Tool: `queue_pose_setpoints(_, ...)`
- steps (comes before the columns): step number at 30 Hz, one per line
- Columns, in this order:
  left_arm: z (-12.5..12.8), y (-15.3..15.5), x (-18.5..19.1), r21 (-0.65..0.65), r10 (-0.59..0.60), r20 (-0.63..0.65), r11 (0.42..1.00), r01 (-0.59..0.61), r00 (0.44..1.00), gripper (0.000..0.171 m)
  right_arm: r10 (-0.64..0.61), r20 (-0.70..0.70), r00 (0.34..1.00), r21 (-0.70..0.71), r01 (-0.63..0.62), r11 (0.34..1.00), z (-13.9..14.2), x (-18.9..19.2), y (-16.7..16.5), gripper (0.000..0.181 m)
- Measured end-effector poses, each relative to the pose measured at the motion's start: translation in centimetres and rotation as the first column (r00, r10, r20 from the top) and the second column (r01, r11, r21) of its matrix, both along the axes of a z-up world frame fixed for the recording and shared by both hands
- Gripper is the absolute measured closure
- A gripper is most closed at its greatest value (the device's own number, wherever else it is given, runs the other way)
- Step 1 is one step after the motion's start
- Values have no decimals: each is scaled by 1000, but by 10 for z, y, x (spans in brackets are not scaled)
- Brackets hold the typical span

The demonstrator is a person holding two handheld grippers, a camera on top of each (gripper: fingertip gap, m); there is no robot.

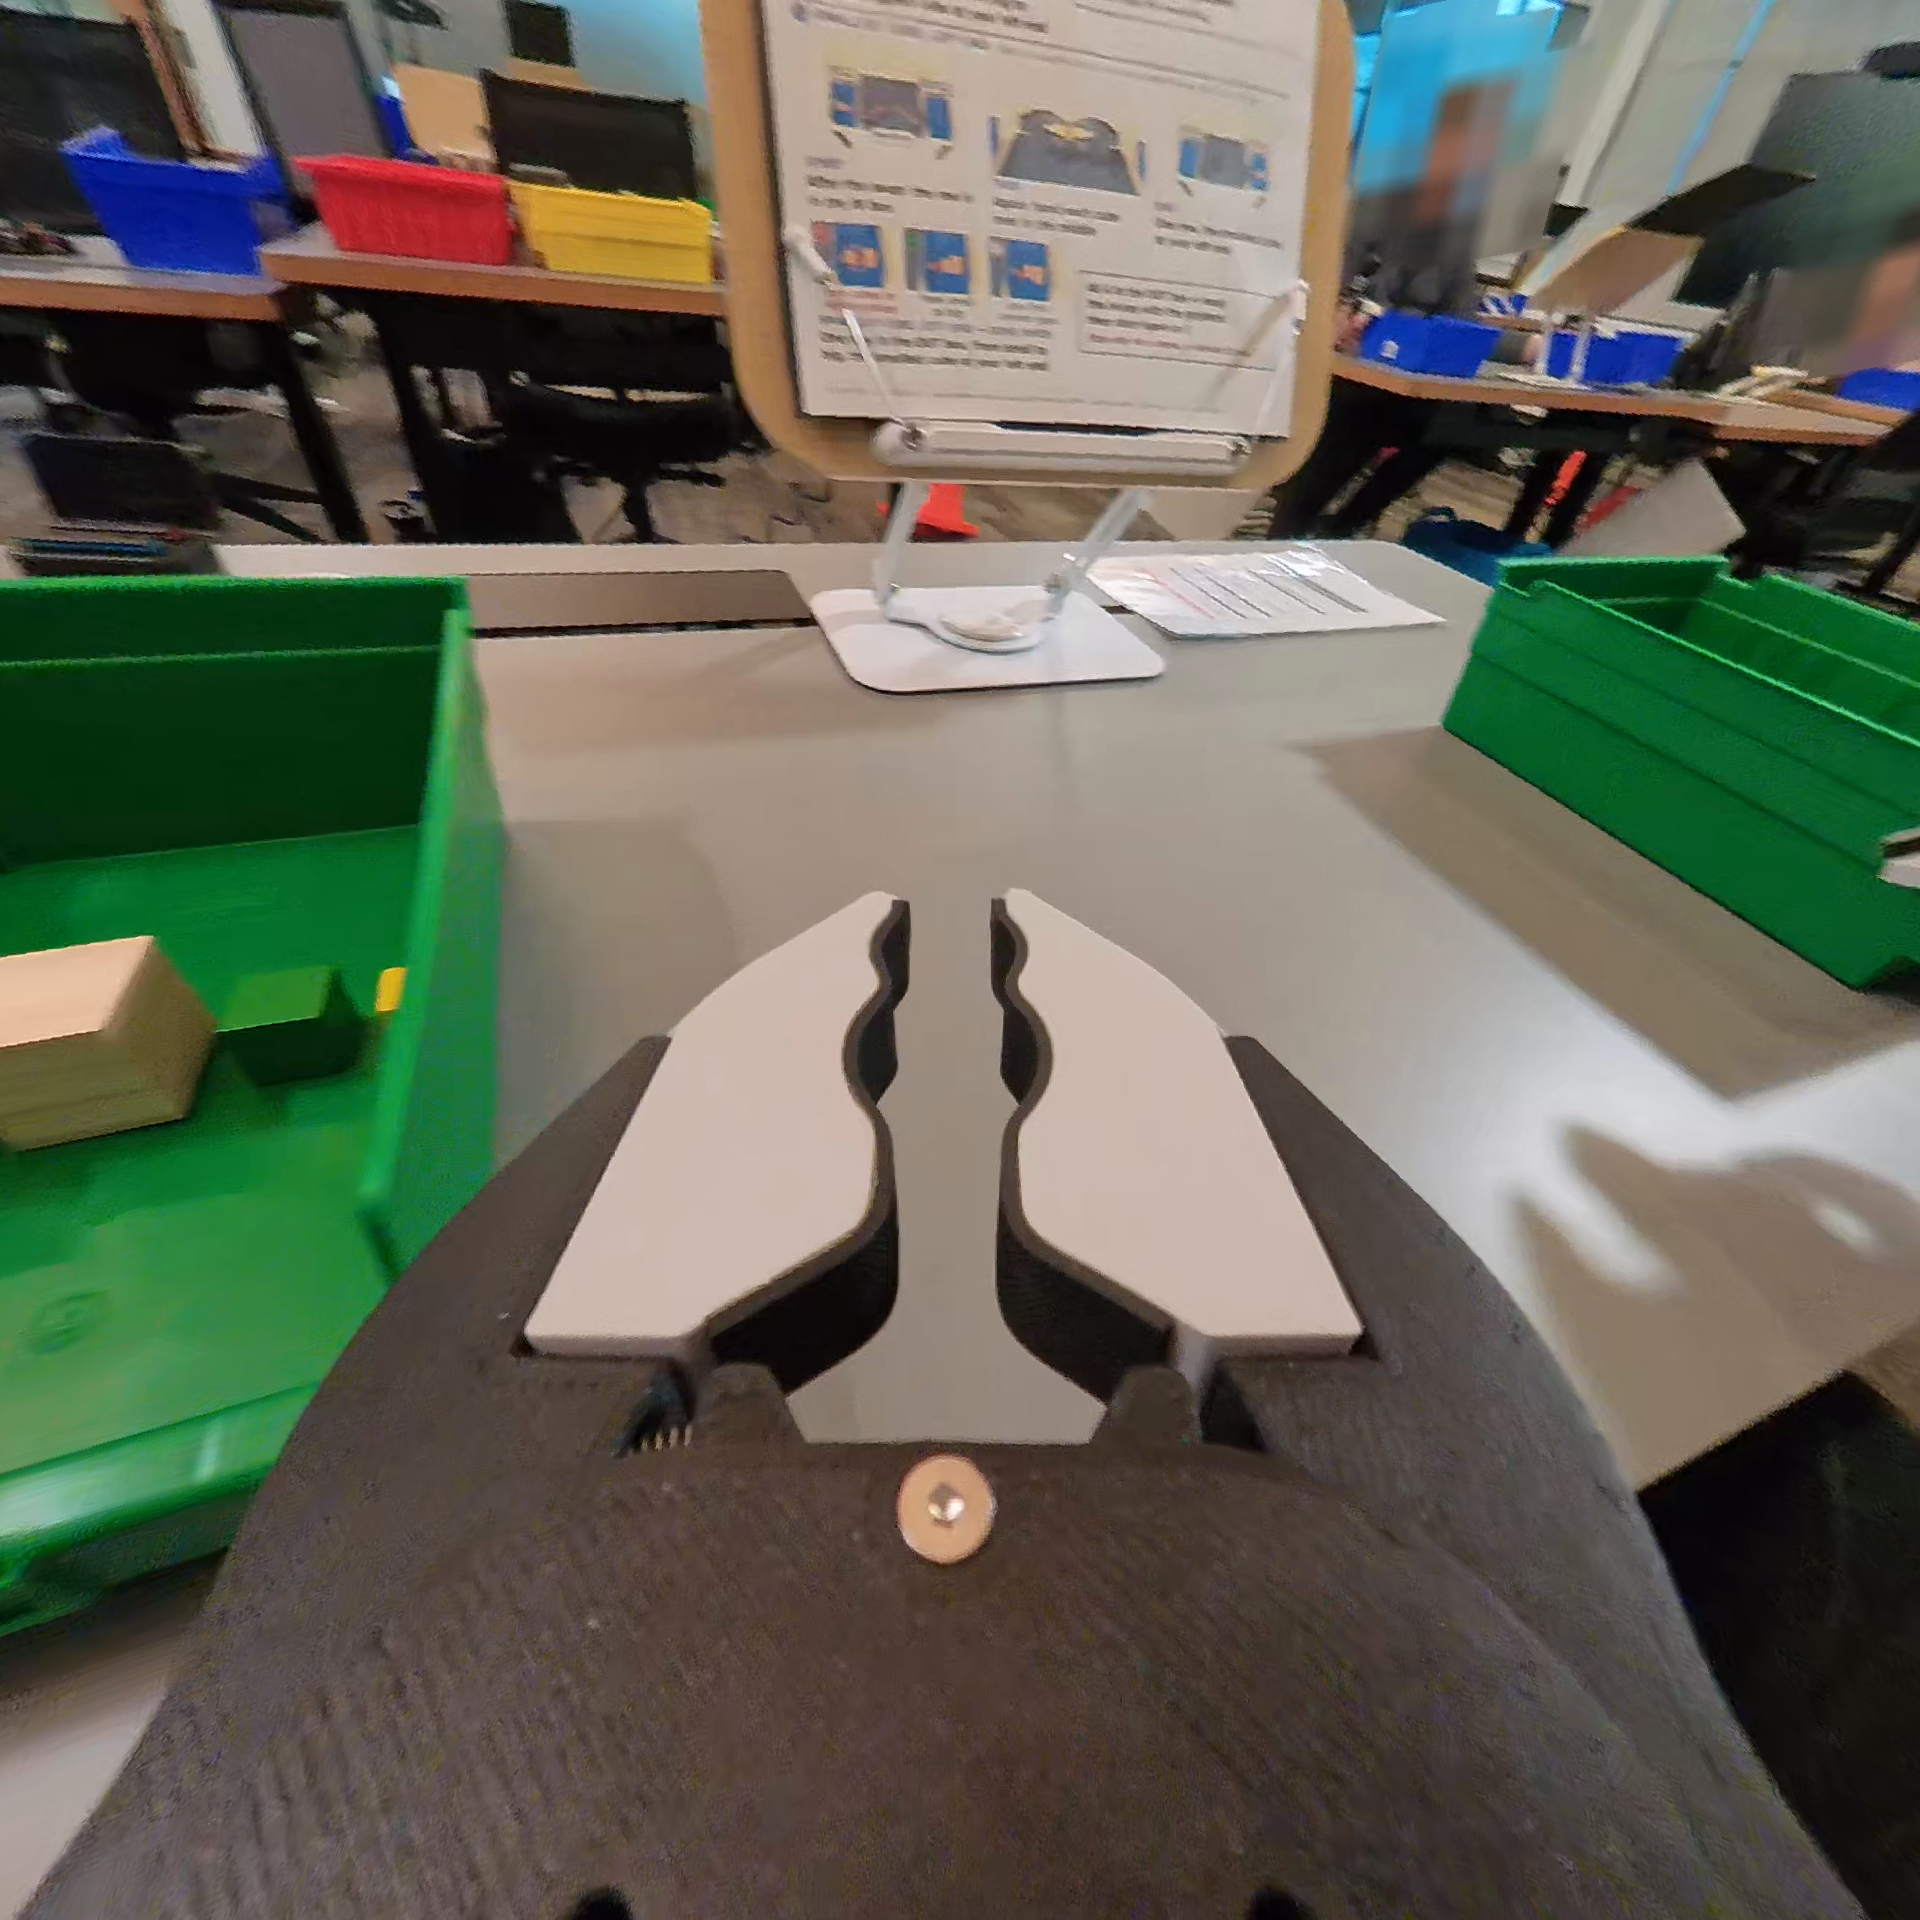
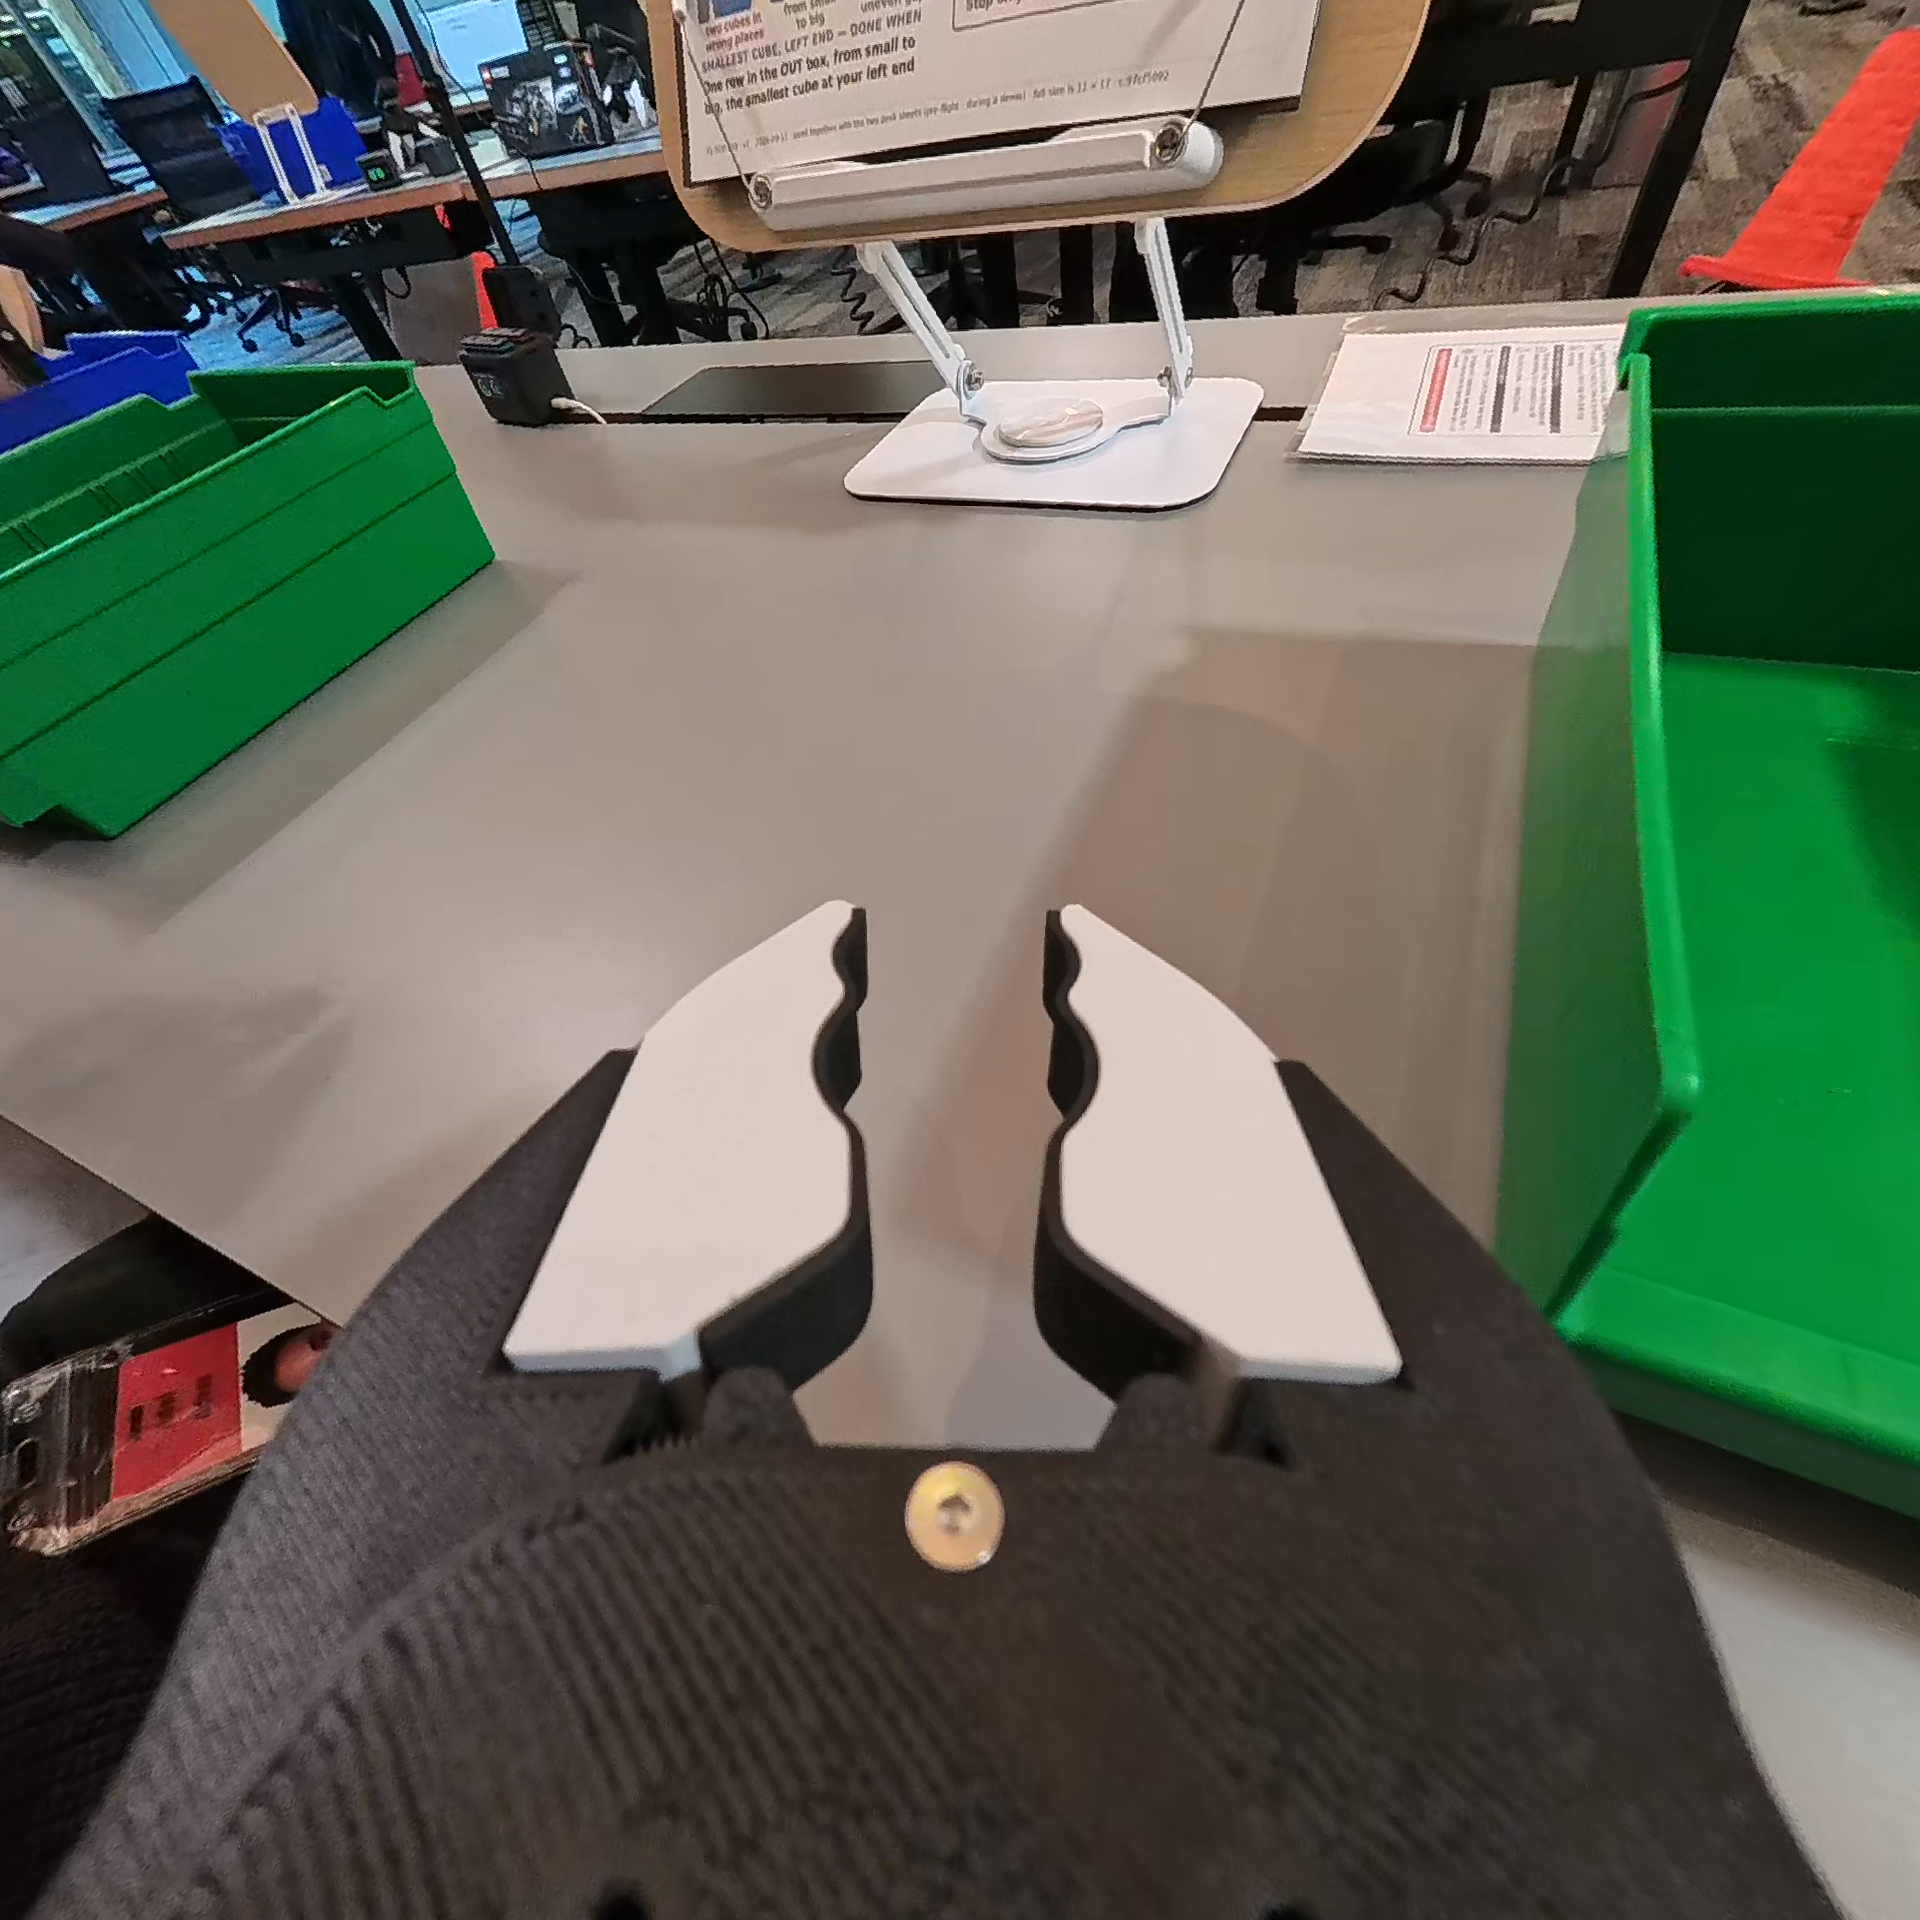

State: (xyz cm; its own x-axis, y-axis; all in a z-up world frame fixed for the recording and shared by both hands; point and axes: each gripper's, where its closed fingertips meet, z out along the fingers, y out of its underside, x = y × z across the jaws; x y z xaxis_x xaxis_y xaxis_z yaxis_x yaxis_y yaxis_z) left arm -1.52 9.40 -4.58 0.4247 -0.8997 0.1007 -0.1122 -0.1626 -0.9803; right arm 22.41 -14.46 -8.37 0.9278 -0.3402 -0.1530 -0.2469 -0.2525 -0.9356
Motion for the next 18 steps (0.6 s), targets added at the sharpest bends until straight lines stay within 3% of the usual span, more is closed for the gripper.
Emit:
queue_pose_setpoints(6, -18, -28, 22, -21, -110, -68, 994, 108, 992, 155, 10, -13, 1000, 11, -10, 1000, 0, -2, 2, 147)
queue_pose_setpoints(18, -25, -29, 32, -111, -138, -59, 985, 131, 989, 146, 178, -109, 978, 99, -168, 981, 5, -38, 34, 147)
